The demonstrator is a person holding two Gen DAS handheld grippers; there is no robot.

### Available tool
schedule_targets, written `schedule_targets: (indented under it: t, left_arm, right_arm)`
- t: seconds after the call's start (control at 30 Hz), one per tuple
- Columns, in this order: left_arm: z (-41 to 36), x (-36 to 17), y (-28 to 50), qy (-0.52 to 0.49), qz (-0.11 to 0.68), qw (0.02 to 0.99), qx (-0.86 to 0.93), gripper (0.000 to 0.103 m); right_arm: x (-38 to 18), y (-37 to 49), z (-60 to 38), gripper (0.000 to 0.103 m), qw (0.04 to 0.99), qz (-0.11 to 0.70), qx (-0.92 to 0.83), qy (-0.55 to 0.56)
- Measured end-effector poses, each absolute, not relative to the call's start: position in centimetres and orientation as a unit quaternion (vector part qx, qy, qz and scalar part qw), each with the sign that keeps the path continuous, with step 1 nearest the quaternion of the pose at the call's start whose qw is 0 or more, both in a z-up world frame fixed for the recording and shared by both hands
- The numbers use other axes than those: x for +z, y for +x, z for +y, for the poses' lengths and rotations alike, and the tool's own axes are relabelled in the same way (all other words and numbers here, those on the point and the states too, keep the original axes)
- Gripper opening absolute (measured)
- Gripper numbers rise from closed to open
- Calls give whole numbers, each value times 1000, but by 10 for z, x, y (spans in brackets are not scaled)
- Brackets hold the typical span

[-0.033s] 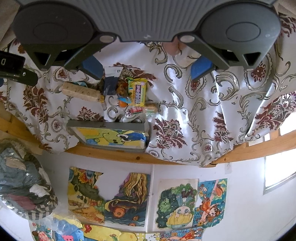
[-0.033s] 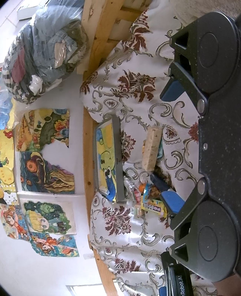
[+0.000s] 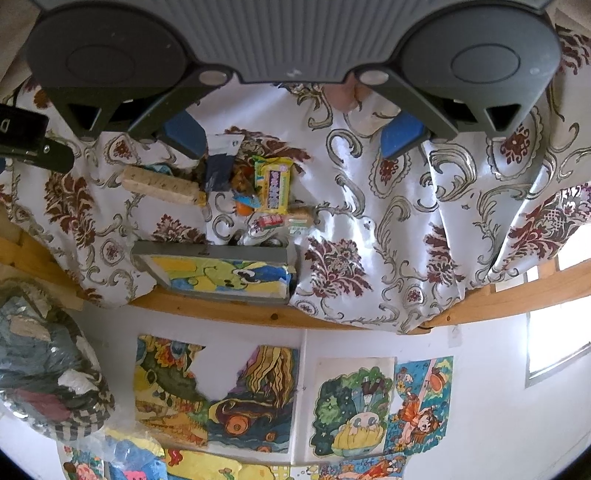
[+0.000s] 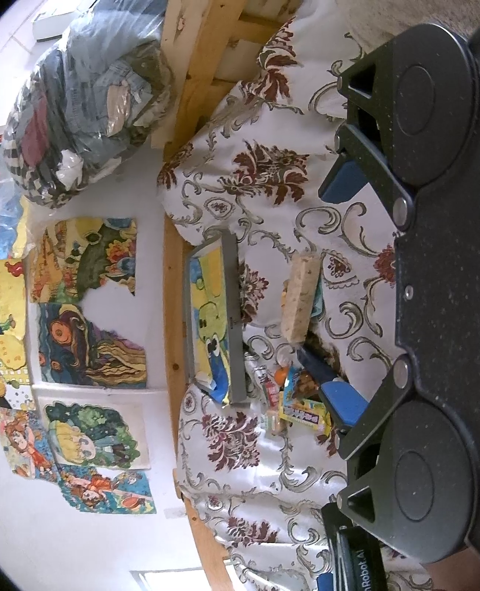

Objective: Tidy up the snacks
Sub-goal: 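Move right tool to the white wrapped bar while left tool approaches the dark blue packet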

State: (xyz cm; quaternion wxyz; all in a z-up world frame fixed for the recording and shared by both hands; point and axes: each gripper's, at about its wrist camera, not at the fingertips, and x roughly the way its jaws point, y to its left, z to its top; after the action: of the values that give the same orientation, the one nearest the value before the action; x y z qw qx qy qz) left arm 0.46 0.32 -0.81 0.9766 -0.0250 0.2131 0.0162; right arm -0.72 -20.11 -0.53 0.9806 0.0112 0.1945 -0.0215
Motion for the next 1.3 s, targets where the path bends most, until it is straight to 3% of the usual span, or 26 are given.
schedule_targets:
  t: [0.8, 1.3]
  left_arm:
    - [-15, -21, 75, -11, 280, 960, 19, 103]
    - [-24, -39, 145, -7, 327, 945, -7, 103]
  right_arm:
    - [-15, 76, -225, 102, 961, 278, -7, 4]
    - [-27, 152, -244, 102, 943, 320, 68, -61]
